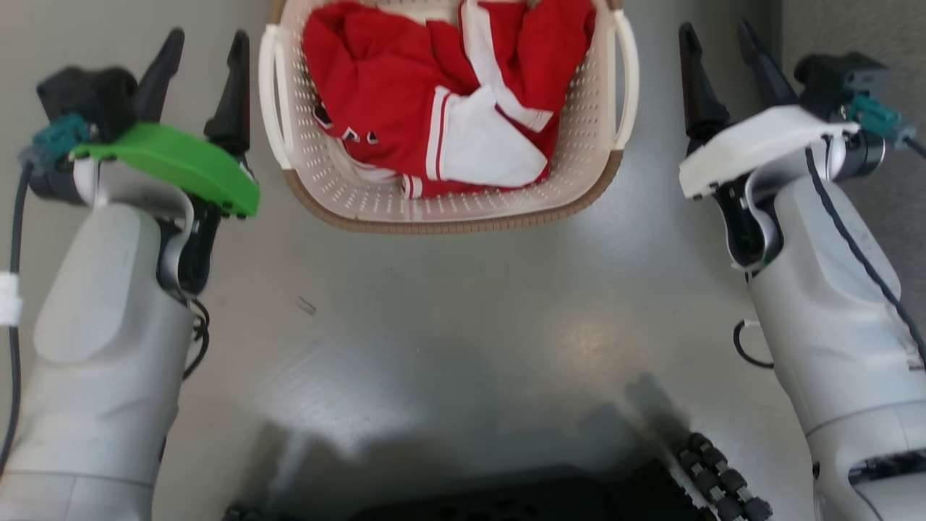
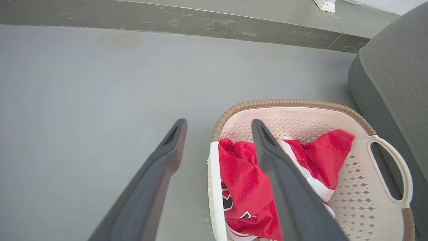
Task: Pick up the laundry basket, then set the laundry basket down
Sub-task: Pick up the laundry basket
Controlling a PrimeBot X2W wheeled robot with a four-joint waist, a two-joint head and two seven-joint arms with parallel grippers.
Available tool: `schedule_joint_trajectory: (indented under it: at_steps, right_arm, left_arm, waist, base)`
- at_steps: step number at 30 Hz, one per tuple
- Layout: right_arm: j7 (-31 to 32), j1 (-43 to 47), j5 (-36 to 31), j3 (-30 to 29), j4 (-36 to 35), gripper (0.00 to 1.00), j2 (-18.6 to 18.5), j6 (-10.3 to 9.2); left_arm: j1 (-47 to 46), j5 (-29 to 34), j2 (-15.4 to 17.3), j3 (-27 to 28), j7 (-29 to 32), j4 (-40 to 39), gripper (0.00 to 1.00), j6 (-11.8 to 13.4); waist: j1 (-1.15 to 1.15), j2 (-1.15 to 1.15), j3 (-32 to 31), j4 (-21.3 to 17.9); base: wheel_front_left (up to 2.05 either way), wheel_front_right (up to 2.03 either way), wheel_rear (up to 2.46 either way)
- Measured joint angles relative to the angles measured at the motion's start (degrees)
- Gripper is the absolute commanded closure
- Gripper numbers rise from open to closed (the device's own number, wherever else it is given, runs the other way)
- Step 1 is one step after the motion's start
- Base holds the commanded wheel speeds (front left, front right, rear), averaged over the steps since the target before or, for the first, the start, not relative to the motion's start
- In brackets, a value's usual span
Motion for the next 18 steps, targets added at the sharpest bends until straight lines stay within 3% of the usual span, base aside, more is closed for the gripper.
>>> schedule_joint_trajectory:
  at_steps: [18]
  right_arm:
    - [0.22, -11.27, 2.03, 4.12, 10.49, 0.0, 0.3, 1.03]
  left_arm:
    - [-8.93, -2.98, -1.09, -6.76, 1.77, 8.98, 0.0, 0.0]
  waist:
    - [0.0, 0.0, 11.51, 0.24]
  base:
    - [0.0, 0.0, 0.0]
